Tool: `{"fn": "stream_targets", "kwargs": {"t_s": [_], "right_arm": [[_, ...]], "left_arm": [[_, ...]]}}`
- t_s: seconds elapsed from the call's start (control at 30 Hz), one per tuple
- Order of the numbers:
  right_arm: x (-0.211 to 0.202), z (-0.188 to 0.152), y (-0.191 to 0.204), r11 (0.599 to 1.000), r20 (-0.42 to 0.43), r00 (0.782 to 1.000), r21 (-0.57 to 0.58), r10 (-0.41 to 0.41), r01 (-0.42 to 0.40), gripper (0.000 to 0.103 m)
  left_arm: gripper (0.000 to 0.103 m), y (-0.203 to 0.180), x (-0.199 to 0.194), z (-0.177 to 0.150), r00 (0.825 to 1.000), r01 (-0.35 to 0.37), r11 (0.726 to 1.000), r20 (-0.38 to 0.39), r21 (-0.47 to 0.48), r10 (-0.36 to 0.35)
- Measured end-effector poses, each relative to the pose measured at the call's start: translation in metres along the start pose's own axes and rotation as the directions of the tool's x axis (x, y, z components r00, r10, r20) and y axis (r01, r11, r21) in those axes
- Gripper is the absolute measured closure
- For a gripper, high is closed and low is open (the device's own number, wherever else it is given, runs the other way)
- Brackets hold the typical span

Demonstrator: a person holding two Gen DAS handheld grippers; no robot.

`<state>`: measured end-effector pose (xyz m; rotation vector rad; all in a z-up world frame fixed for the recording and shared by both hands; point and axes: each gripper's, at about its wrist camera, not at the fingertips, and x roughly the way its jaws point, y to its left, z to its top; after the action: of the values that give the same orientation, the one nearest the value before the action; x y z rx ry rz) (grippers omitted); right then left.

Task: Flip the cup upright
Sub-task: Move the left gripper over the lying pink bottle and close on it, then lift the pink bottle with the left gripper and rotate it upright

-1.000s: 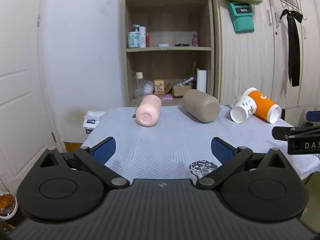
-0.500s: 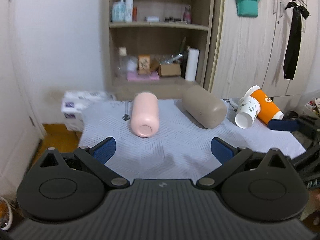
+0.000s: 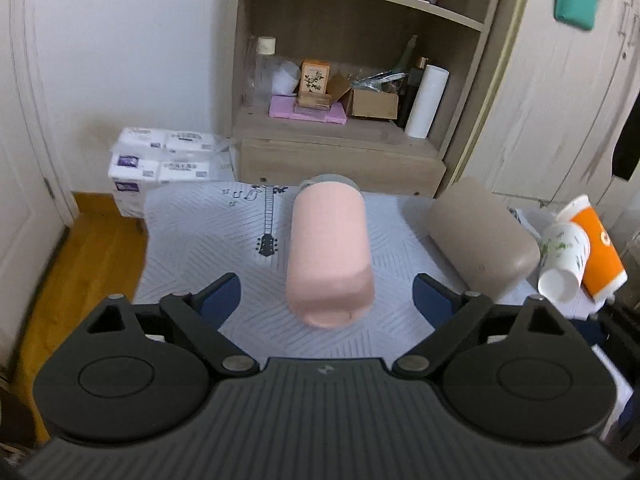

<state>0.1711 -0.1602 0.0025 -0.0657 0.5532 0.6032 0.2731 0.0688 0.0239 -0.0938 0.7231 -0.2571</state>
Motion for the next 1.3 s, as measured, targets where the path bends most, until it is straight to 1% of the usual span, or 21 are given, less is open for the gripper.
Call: {"fn": "stream_targets", "kwargs": {"t_s": [0.07,0.13,0.23,0.33,0.37,0.4,0.43,0.57,0.73,0.9,1.0,1.17,1.27,1.3], "right_arm": [[0.003,0.000,-0.004,1.000,-0.010,1.000,0.010,-0.001,0.001,0.001],[0.009,0.002,-0.009,1.000,-0.019,1.000,0.017,-0.001,0.002,0.001],[0.012,0.002,-0.013,1.000,-0.031,1.000,0.030,0.000,0.001,0.001],[0.014,0.003,-0.015,0.999,-0.043,0.999,0.037,0.009,-0.007,0.001],[0.015,0.003,-0.015,0.999,-0.047,0.999,0.036,0.010,-0.008,0.001],[0.017,0.004,-0.016,0.999,-0.050,0.999,0.033,0.011,-0.010,0.001],[0.018,0.005,-0.016,0.999,-0.052,0.999,0.031,0.012,-0.011,0.001],[0.019,0.005,-0.018,0.999,-0.066,0.997,0.037,0.037,-0.034,0.001],[0.022,0.001,-0.020,0.994,-0.082,0.993,0.085,0.081,-0.074,0.001],[0.017,-0.007,-0.017,0.988,-0.106,0.987,0.102,0.124,-0.114,0.001],[0.009,-0.011,-0.017,0.984,-0.120,0.982,0.113,0.148,-0.135,0.001],[-0.009,-0.022,-0.018,0.975,-0.140,0.972,0.146,0.187,-0.166,0.001],[-0.022,-0.028,-0.017,0.969,-0.150,0.965,0.155,0.213,-0.190,0.001],[-0.024,-0.030,-0.016,0.970,-0.154,0.964,0.152,0.215,-0.192,0.001]], "left_arm": [[0.011,0.002,0.008,0.002,1.000,0.022,1.000,-0.003,-0.004,-0.022],[0.016,0.003,0.015,0.005,0.999,0.039,0.999,-0.014,-0.016,-0.039],[0.017,0.007,0.027,0.007,0.997,0.065,0.997,-0.039,-0.044,-0.067],[0.018,0.018,0.041,0.009,0.991,0.101,0.987,-0.074,-0.127,-0.111],[0.022,0.022,0.045,0.009,0.989,0.115,0.982,-0.080,-0.148,-0.128],[0.036,0.024,0.047,0.008,0.986,0.128,0.978,-0.089,-0.163,-0.144],[0.044,0.025,0.049,0.007,0.984,0.129,0.976,-0.098,-0.176,-0.148],[0.044,0.031,0.048,0.000,0.973,0.173,0.959,-0.110,-0.225,-0.202],[0.044,0.030,0.037,-0.011,0.960,0.172,0.936,-0.160,-0.306,-0.229],[0.044,0.017,0.022,-0.023,0.938,0.168,0.927,-0.236,-0.336,-0.255],[0.044,0.007,0.011,-0.033,0.926,0.170,0.924,-0.266,-0.343,-0.269],[0.044,0.001,-0.004,-0.055,0.903,0.190,0.900,-0.289,-0.393,-0.317],[0.044,-0.007,-0.010,-0.064,0.896,0.194,0.896,-0.300,-0.400,-0.328],[0.044,-0.010,-0.011,-0.067,0.891,0.199,0.891,-0.304,-0.408,-0.338]]}}
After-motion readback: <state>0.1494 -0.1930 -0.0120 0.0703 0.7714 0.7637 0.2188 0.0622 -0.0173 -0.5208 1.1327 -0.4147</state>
